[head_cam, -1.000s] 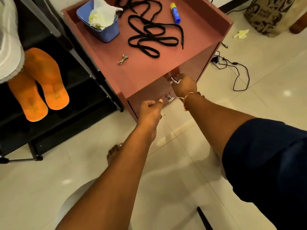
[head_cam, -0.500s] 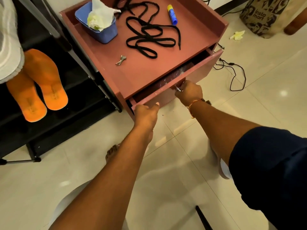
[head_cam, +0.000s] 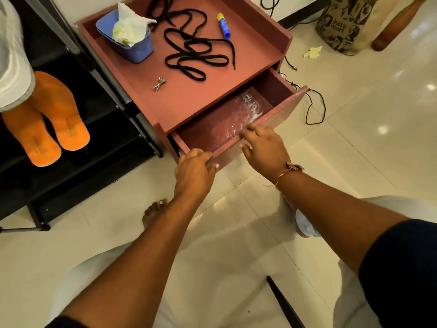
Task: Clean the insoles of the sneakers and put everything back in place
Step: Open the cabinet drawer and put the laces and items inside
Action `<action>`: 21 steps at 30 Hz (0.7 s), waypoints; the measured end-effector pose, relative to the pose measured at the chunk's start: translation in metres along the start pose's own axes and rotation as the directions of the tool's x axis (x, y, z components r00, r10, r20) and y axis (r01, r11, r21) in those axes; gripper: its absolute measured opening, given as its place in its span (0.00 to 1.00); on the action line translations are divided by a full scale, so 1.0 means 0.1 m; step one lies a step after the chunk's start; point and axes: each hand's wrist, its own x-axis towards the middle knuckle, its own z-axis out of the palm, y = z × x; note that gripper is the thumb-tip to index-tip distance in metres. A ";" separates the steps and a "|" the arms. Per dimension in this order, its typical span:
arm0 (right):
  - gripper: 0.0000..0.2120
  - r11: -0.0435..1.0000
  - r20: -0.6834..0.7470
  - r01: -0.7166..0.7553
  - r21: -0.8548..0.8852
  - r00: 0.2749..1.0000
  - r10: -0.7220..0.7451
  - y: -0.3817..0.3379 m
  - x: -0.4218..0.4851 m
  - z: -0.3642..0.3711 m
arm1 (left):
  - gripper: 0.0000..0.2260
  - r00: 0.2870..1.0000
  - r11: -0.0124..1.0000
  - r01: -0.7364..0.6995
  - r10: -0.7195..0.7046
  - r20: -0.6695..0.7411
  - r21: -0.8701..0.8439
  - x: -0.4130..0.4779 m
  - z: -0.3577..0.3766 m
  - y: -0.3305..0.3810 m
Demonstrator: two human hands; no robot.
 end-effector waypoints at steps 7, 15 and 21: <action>0.11 0.992 0.103 0.087 -0.087 0.992 -0.078 0.05 0.09 -0.17 | 0.07 0.993 0.970 0.113 -0.117 -0.005 -0.216 0.09 -0.10 -0.04; 0.04 0.997 0.285 0.036 -0.072 0.958 -0.014 0.17 0.07 -0.34 | 0.07 0.969 0.959 0.148 -0.092 0.228 -0.242 0.10 -0.09 -0.03; 0.07 0.992 0.448 -0.114 -0.056 0.885 0.128 0.32 -0.05 -0.51 | 0.04 0.900 0.926 0.215 -0.065 0.430 -0.310 0.11 -0.01 0.05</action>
